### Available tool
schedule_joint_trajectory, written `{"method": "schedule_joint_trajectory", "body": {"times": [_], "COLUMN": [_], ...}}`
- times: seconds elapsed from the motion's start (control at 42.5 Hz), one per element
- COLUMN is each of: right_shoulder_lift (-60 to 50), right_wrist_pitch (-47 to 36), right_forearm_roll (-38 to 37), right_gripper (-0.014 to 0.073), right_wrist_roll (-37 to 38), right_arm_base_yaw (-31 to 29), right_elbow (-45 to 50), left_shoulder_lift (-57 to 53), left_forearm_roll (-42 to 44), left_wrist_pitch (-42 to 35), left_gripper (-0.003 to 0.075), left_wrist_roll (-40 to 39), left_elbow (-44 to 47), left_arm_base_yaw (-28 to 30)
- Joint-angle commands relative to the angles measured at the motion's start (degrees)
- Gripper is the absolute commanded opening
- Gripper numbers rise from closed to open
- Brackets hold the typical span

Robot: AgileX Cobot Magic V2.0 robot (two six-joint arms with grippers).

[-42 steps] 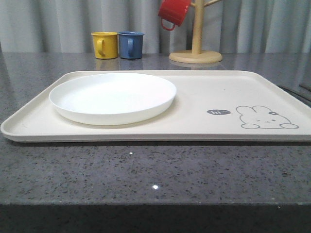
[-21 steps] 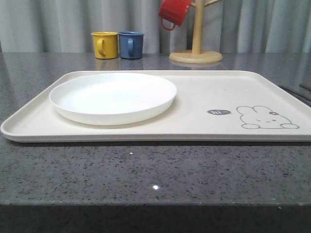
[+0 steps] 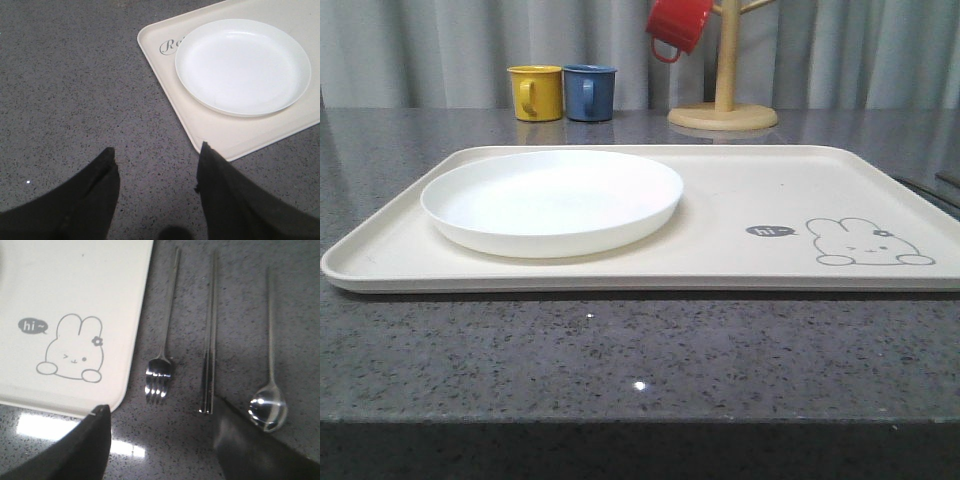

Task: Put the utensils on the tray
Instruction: 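Move the right gripper down over the steel fork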

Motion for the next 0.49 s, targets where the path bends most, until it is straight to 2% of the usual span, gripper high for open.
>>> {"method": "schedule_joint_trajectory", "body": {"times": [0.0, 0.141, 0.33, 0.471], "right_shoulder_lift": [5.3, 13.2, 21.71, 26.11], "right_wrist_pitch": [0.21, 2.44, 3.42, 2.2], "right_forearm_roll": [-0.39, -1.17, -3.14, -3.21], "right_gripper": [0.0466, 0.0463, 0.0312, 0.0277], "right_wrist_roll": [-0.91, -0.91, -0.91, 0.52], "right_arm_base_yaw": [0.84, 0.84, 0.84, 0.72], "right_elbow": [-4.91, -8.92, -12.69, -14.34], "left_shoulder_lift": [0.15, 0.15, 0.15, 0.15], "left_forearm_roll": [-0.18, -0.18, -0.18, -0.18], "left_wrist_pitch": [-4.21, -4.21, -4.21, -4.21], "left_gripper": [0.0353, 0.0353, 0.0353, 0.0353], "left_wrist_roll": [-0.57, -0.57, -0.57, -0.57], "left_elbow": [-1.53, -1.53, -1.53, -1.53], "left_arm_base_yaw": [-0.41, -0.41, -0.41, -0.41]}}
